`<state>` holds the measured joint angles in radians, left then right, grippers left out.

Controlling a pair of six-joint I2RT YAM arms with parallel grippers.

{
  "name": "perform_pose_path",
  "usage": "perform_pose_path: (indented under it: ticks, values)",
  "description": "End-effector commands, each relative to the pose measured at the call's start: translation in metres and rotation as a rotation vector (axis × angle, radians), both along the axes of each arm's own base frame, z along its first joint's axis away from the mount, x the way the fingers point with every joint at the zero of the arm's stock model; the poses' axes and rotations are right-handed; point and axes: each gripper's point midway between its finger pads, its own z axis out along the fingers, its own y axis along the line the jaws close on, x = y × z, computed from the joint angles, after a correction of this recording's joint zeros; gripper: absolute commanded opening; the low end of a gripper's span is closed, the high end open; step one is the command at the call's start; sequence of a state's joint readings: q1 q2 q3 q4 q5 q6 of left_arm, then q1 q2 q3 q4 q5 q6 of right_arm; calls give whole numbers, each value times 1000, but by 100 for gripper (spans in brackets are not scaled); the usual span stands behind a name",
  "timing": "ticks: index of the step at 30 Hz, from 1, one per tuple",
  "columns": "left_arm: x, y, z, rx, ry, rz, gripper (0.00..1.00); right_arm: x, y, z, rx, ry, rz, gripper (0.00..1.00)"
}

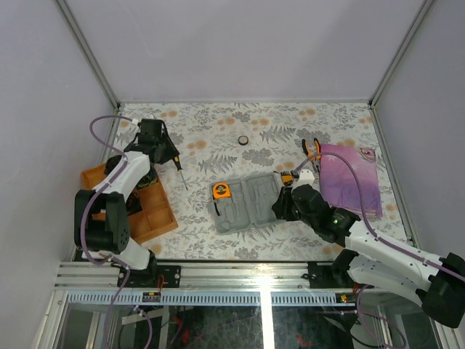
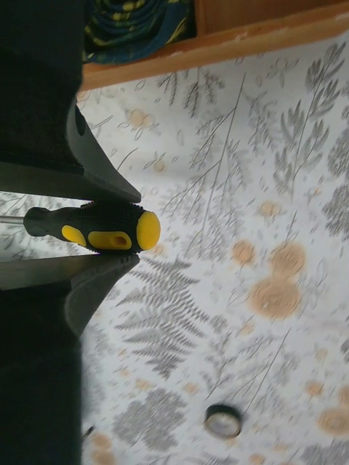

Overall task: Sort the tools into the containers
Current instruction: Pick up the screwdriver from the center of the board.

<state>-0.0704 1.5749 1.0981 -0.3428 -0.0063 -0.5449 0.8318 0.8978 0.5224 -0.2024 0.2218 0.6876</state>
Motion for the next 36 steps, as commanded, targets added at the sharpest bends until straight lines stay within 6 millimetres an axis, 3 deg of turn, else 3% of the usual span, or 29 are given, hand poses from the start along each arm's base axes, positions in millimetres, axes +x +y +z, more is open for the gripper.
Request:
perform_pose_path:
  ticks: [1, 10, 14, 19, 25, 36]
  values:
    - [-9, -36, 35, -68, -131, -158, 15, 14, 1, 29, 28, -88, -23, 45]
    - [-64, -116, 73, -187, -267, -468, 9, 13, 19, 46, 117, -165, 66, 45]
    - [-95, -142, 80, -200, -300, -579, 8, 10, 26, 54, 153, -195, 121, 48]
    - [-125, -158, 87, -246, -329, -655, 6, -3, 42, 60, 194, -205, 251, 56]
    - [-154, -170, 98, -305, -365, -728, 2, -12, 62, 70, 278, -218, 284, 59]
    - [-185, -166, 113, -329, -395, -779, 0, -43, 106, 103, 303, -340, 288, 60]
